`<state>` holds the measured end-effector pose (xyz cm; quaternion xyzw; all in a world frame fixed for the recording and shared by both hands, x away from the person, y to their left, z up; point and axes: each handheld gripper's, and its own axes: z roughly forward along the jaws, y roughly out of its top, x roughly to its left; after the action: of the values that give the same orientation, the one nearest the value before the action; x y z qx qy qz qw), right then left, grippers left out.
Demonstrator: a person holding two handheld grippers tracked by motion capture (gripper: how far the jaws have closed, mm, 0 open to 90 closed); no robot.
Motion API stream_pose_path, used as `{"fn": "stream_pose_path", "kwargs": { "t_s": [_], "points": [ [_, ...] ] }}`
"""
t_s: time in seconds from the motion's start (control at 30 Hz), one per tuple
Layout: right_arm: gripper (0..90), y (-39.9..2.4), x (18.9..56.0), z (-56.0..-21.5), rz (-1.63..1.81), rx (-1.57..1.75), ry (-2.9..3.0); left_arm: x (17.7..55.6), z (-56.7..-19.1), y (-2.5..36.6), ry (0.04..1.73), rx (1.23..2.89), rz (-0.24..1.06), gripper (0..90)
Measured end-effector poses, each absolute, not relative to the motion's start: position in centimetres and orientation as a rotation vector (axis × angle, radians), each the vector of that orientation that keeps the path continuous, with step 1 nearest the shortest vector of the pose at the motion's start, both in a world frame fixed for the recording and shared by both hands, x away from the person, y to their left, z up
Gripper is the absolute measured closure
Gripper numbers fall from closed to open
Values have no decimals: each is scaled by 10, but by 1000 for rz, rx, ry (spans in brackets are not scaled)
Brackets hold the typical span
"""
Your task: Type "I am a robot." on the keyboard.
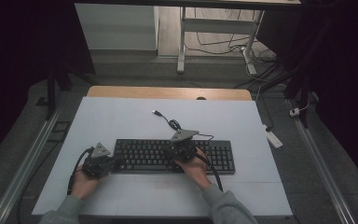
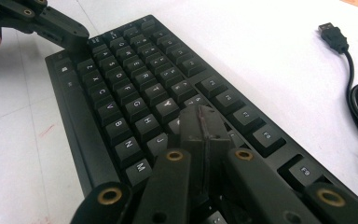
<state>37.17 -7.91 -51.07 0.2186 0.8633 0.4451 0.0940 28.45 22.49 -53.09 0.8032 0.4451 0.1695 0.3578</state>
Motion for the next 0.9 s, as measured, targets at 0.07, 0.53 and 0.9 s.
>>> {"fn": "stream_pose_path", "kwargs": {
  "t_s": [0.07, 0.53, 0.9],
  "points": [
    [895, -78, 372, -511, 1310, 646, 2563, 284, -531, 225, 1149, 2073, 437, 883],
    [895, -71, 374, -517, 1254, 647, 2590, 284, -532, 225, 1143, 2084, 430, 884],
    [896, -66, 377, -520, 1206, 651, 2592, 285, -533, 224, 1145, 2100, 426, 887]
  ]
}}
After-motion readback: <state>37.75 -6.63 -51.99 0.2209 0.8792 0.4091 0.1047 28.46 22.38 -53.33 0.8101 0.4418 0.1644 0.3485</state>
